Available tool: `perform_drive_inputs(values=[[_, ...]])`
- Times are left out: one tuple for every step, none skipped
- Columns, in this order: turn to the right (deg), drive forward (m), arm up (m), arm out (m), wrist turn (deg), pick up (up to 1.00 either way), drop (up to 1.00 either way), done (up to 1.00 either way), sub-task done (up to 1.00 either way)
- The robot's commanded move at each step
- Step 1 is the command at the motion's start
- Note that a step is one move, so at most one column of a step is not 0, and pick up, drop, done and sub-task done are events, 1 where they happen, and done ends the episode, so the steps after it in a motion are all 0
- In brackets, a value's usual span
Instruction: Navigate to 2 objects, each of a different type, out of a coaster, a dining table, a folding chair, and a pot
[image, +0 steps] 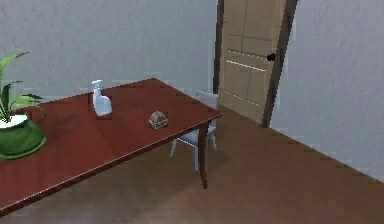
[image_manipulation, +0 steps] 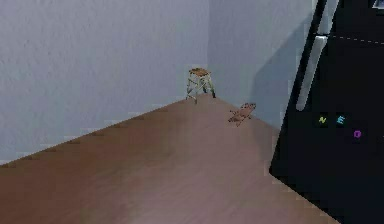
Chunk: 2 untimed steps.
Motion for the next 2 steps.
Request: perform_drive_inputs(values=[[-9.0,0.0,0.0,0.0,0.0,0.0,0.0,0.0,0.0],[0.0,0.0,0.0,0.0,0.0,0.0,0.0,1.0,0.0]])
